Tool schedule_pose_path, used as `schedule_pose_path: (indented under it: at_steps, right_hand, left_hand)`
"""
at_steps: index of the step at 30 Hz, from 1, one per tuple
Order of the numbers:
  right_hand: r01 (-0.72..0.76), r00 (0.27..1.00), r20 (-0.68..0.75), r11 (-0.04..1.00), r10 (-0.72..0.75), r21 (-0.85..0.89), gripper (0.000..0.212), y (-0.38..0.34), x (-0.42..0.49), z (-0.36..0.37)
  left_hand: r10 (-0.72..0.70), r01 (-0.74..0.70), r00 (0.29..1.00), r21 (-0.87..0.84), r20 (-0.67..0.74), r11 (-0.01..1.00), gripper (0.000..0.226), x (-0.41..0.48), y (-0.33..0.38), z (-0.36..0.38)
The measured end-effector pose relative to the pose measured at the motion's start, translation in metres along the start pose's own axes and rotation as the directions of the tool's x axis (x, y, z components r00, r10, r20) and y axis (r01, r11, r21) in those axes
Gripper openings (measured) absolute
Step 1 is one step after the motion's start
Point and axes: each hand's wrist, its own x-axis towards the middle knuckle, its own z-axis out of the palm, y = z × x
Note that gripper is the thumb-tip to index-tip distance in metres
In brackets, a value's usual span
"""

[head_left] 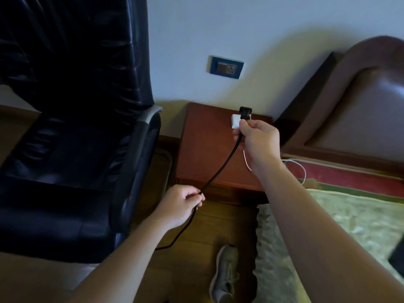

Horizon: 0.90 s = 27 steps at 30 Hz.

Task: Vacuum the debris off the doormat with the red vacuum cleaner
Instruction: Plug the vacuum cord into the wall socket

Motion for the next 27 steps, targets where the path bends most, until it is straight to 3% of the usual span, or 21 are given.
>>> schedule_pose_path:
  at_steps: [15,27]
  right_hand:
    - [-0.091,0.982,0.161,0.993,0.101,-0.069,0.008,0.01,0.202,0.027]
    - [-0.121,0.987,0.094,0.987,0.131,-0.106,0.018,0.015,0.294,0.08]
  left_hand:
    - [-0.177,0.167,0.982,-0.136,-0.062,0.976,0.021,0.162,0.033,0.015]
    - [-0.182,0.178,0.983,-0.132,-0.022,0.975,0.021,0.255,0.028,-0.023]
